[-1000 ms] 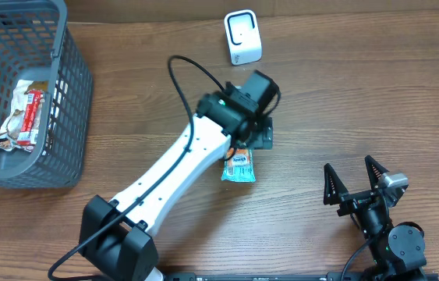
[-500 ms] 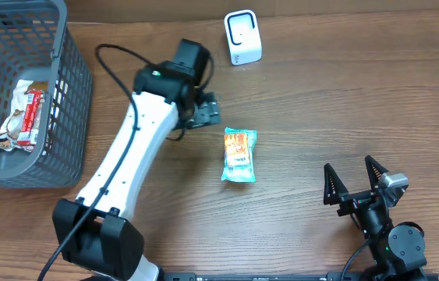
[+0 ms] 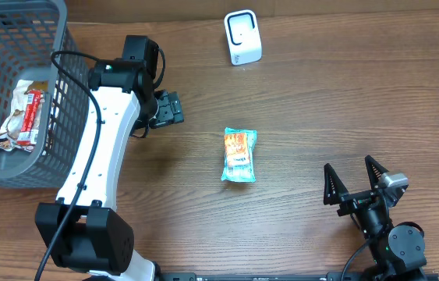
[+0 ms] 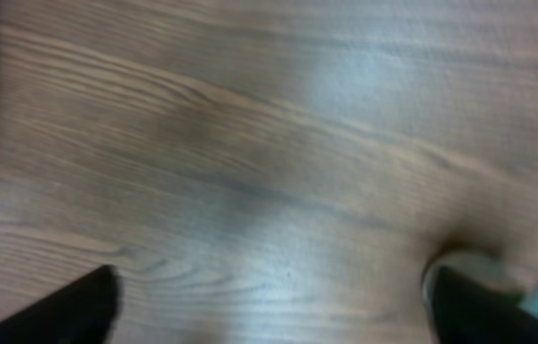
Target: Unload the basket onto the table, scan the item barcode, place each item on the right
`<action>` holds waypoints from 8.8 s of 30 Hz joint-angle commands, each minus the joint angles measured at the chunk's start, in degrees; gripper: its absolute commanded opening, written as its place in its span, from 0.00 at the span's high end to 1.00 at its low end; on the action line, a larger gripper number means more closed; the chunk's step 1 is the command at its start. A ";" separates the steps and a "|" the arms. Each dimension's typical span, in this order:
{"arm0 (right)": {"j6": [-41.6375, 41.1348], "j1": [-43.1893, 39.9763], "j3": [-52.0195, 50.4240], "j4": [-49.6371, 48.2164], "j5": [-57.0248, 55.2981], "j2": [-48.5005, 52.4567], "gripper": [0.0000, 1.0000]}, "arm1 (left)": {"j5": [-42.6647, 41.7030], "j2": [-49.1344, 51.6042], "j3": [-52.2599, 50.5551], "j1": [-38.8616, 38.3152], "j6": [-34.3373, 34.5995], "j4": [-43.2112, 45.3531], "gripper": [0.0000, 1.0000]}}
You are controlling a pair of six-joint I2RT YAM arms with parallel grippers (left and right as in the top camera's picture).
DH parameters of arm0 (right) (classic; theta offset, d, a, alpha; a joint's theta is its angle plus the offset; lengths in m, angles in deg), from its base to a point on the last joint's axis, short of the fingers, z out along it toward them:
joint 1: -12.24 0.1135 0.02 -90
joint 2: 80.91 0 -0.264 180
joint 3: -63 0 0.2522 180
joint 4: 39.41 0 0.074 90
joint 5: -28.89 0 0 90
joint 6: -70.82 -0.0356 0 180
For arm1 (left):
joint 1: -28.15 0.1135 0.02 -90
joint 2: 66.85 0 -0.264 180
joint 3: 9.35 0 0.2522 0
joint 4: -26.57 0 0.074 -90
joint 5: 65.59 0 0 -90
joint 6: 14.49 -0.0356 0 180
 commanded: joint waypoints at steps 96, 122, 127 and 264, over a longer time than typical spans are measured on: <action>0.24 -0.15 -0.57 -0.22 0.09 -0.28 0.00 | -22.21 -1.64 -7.52 -12.90 -4.15 10.45 0.96; 0.24 -0.15 -0.57 -0.22 0.11 -0.28 0.00 | 25.62 -0.68 -16.50 -15.30 9.84 6.45 0.96; 0.24 -0.15 -0.57 -0.22 0.11 -0.28 0.00 | 25.68 0.24 -23.04 -15.34 9.84 14.51 0.96; 0.24 -0.15 -0.57 -0.22 0.11 -0.28 0.00 | -15.26 -1.95 -40.37 15.37 -8.74 39.47 0.41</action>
